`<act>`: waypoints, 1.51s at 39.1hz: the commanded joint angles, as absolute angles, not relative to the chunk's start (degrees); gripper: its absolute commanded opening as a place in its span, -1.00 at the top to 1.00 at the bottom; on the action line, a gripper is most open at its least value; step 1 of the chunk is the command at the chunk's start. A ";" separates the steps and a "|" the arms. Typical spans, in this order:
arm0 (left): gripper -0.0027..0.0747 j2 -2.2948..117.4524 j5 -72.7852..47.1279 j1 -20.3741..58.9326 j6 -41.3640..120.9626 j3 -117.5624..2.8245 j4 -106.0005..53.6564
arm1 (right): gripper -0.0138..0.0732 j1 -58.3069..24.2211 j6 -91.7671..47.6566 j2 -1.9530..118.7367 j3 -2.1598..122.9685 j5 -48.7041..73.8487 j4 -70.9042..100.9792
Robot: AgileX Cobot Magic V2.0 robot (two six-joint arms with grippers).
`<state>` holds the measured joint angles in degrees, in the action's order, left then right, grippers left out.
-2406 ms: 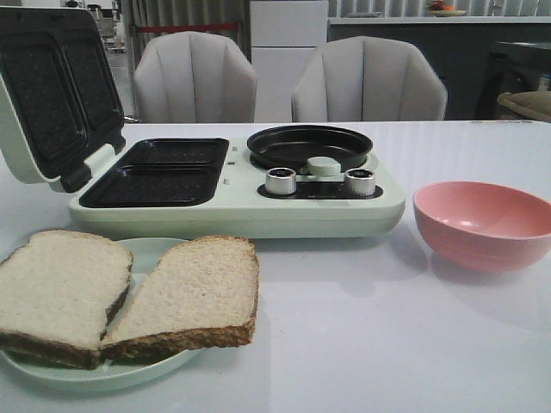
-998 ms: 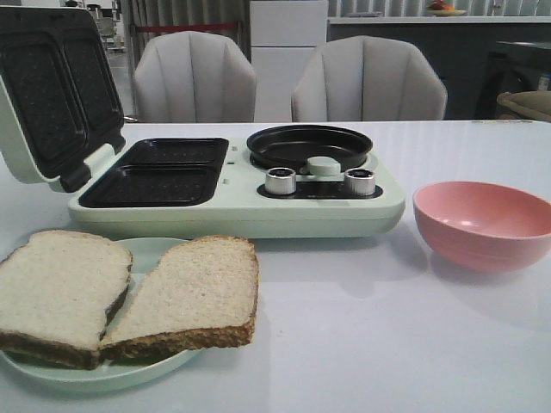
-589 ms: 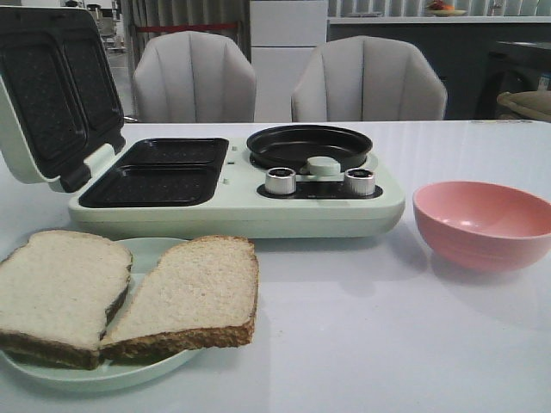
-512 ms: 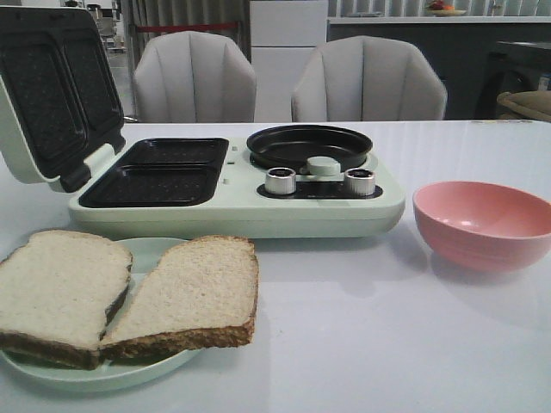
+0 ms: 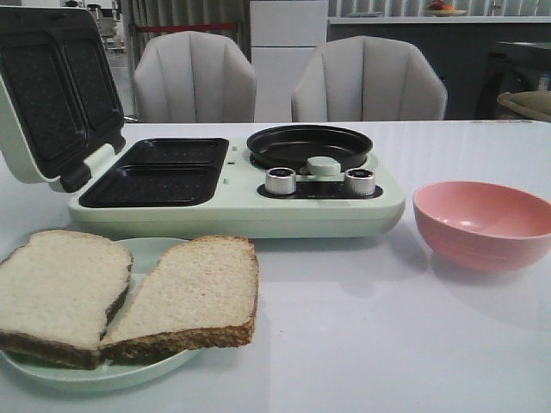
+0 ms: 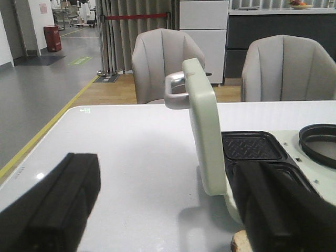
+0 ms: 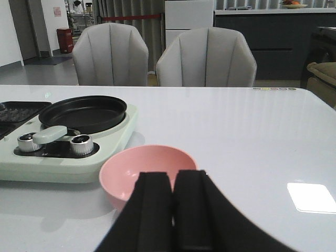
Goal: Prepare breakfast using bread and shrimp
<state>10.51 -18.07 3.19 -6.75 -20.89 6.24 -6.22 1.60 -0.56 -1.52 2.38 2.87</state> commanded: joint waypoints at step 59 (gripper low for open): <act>-0.58 48.92 -41.64 53.31 -5.60 -22.55 52.21 | 0.34 -5.98 1.54 -1.80 -0.59 -2.53 2.65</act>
